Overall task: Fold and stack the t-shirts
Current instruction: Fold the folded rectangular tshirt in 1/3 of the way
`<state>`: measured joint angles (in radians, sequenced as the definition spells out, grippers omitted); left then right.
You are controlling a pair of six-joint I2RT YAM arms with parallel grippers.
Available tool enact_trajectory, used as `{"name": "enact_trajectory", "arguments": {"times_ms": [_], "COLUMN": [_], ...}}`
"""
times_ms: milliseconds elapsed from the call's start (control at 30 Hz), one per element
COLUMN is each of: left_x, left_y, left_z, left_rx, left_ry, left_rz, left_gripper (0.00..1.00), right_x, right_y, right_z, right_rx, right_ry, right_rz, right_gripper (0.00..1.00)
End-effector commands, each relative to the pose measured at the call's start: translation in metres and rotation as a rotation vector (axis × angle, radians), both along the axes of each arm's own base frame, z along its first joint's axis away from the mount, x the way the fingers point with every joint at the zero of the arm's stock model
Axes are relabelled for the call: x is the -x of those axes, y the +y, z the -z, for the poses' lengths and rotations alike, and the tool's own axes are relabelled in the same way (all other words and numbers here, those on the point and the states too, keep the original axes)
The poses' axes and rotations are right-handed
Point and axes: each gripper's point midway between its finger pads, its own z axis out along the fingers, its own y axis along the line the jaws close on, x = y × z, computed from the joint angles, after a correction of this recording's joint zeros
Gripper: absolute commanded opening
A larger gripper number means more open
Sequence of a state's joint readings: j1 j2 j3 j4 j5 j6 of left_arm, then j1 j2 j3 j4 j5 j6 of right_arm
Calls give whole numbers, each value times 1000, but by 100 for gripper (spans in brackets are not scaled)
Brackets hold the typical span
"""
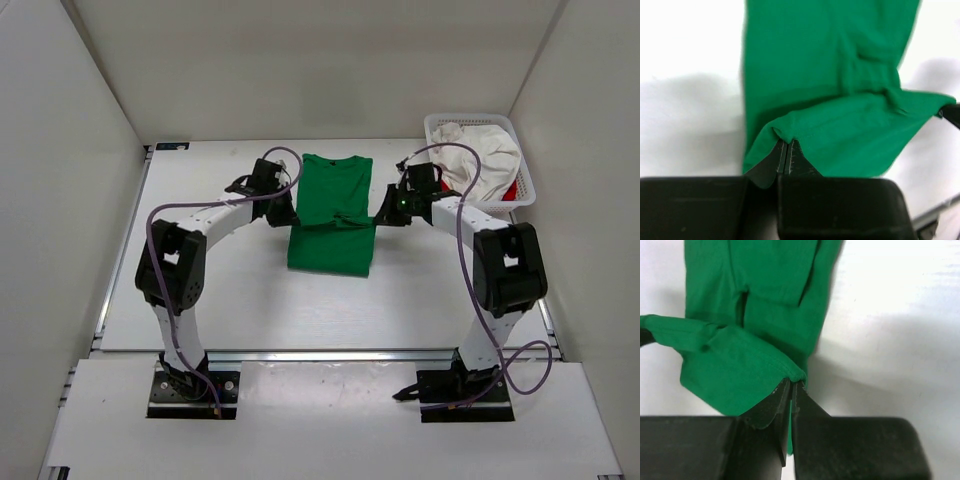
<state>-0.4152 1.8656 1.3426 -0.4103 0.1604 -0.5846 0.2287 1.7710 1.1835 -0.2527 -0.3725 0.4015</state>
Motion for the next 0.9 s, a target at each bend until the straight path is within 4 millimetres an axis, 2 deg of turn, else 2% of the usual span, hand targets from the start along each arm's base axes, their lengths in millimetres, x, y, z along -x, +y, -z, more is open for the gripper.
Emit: {"name": "enact_trajectory", "arguments": {"times_ms": [0, 33, 100, 167, 200, 233, 300, 333, 433, 467, 500, 533, 567, 600, 633, 667, 700, 733, 767, 800, 833, 867], "left_x": [-31, -39, -45, -47, -49, -45, -49, -52, -54, -54, -54, -53, -45, -47, -39, -26, -22, -9, 6, 18, 27, 33], "left_y": [7, 10, 5, 2, -2, -6, -6, -9, -11, -9, -7, -1, 1, 7, 11, 12, 10, 7, 5, -3, -12, -17], "left_z": [-21, -16, -15, -5, -6, -1, -2, -3, -11, -18, -19, -29, -35, -50, -42, -43, -52, -41, -30, -22, -15, -4], "left_rx": [-7, -5, 29, 39, 59, 77, 99, 122, 150, 153, 156, 156, 164, 174, 176, 190, 204, 202, 208, 214, 224, 219], "left_ry": [-76, -72, -71, -61, -75, -59, -81, -100, -114, -128, -134, -154, -155, -204, -195, -192, -221, -208, -184, -176, -160, -133], "left_rz": [-52, -58, -40, -29, -17, -9, -18, -18, -27, -30, -35, -56, -67, -92, -118, -126, -133, -125, -119, -92, -65, -50], "left_gripper": [0, 0, 0, 1, 1, 3, 10, 17, 28, 30, 37, 41, 43, 46, 47, 47, 45, 44, 42, 43, 42, 42], "right_x": [-25, -30, -37, -40, -44, -44, -45, -49, -49, -49, -47, -47, -44, -42, -42, -40, -38, -32, -30, -22, -18, -19], "right_y": [-5, -5, -5, -6, -7, -8, -6, -9, -12, -11, -13, -13, -13, -9, -11, -8, -3, 7, 12, 23, 41, 44], "right_z": [1, 6, 5, 14, 14, 17, 22, 18, 11, 2, 2, -9, -15, -23, -32, -40, -44, -49, -49, -41, -47, -39], "right_rx": [18, 12, -8, 12, 12, 6, -15, -22, -20, -17, -1, 4, 20, 30, 31, 43, 50, 49, 44, 29, -5, -22], "right_ry": [-40, -37, -41, -36, -42, -35, -28, -38, -53, -72, -71, -96, -111, -132, -156, -183, -202, -223, -237, -216, -235, -214], "right_rz": [1, -1, 2, 3, 12, 10, 7, 18, 27, 28, 35, 36, 40, 38, 50, 49, 41, 25, 13, -21, -74, -82], "right_gripper": [0, 0, 0, 0, 0, 0, 4, 9, 19, 21, 25, 27, 29, 32, 34, 34, 34, 35, 30, 25, 18, 10]}}
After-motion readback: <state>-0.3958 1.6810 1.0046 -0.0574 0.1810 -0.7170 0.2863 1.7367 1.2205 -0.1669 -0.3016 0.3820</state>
